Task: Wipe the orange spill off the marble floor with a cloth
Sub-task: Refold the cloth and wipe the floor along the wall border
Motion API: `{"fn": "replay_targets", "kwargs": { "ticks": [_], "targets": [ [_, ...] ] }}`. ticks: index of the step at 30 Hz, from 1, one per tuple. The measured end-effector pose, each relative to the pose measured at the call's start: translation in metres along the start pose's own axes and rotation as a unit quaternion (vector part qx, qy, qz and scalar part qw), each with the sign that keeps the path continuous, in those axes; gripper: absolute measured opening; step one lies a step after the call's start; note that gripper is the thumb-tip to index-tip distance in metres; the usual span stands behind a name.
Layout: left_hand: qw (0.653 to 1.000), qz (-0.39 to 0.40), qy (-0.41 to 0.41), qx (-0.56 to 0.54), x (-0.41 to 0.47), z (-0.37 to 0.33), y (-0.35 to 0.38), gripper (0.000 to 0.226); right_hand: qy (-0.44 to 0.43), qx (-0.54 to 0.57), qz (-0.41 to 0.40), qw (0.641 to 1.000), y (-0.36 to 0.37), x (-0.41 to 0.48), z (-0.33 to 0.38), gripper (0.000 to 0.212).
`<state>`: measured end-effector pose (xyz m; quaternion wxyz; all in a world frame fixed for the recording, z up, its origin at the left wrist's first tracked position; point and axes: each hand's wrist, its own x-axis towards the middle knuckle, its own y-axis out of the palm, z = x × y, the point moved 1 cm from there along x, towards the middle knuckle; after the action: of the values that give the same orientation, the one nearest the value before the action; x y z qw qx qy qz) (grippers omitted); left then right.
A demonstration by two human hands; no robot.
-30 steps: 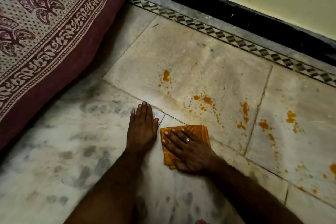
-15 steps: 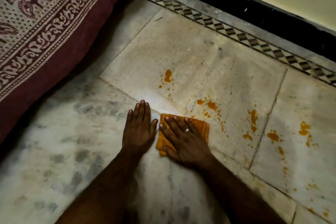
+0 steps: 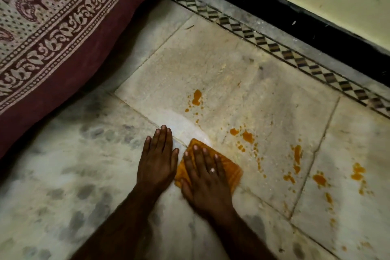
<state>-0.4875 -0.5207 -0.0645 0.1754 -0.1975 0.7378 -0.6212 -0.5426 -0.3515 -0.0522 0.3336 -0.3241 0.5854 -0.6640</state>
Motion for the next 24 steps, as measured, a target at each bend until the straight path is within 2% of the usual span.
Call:
{"fn": "replay_targets", "kwargs": {
  "ticks": [4,8,10,12,16,20,22,24],
  "targets": [
    [1.000,-0.004,0.000,0.006,0.001,-0.001,0.000,0.062,0.010,-0.002,0.003,1.000,-0.003,0.055,-0.036,0.070],
    [1.000,0.000,0.001,-0.002,0.002,-0.002,-0.005,0.063,0.121,-0.012,0.027,0.992,-0.007,0.043,-0.052,0.069],
    [1.000,-0.009,0.008,0.001,0.011,0.000,-0.011,0.062,0.186,-0.015,0.027,0.982,-0.007,0.021,-0.042,0.070],
    [1.000,-0.021,0.013,-0.002,0.033,0.004,-0.019,0.062,0.210,-0.014,0.023,0.977,-0.006,0.000,-0.021,0.072],
    [0.999,0.003,0.034,-0.010,0.082,0.021,-0.024,0.064,0.107,0.008,0.008,0.994,-0.004,-0.007,0.024,0.071],
    [0.997,0.029,0.078,0.003,0.093,0.037,-0.012,0.064,-0.008,0.010,0.011,1.000,0.003,0.058,0.017,0.067],
    [0.996,0.019,0.084,0.004,0.093,0.040,-0.009,0.062,0.003,0.002,0.012,1.000,0.006,0.094,-0.005,0.066],
    [0.997,0.021,0.077,-0.002,0.093,0.039,-0.008,0.062,0.058,-0.006,0.009,0.998,0.004,0.110,-0.032,0.066]
  ]
}}
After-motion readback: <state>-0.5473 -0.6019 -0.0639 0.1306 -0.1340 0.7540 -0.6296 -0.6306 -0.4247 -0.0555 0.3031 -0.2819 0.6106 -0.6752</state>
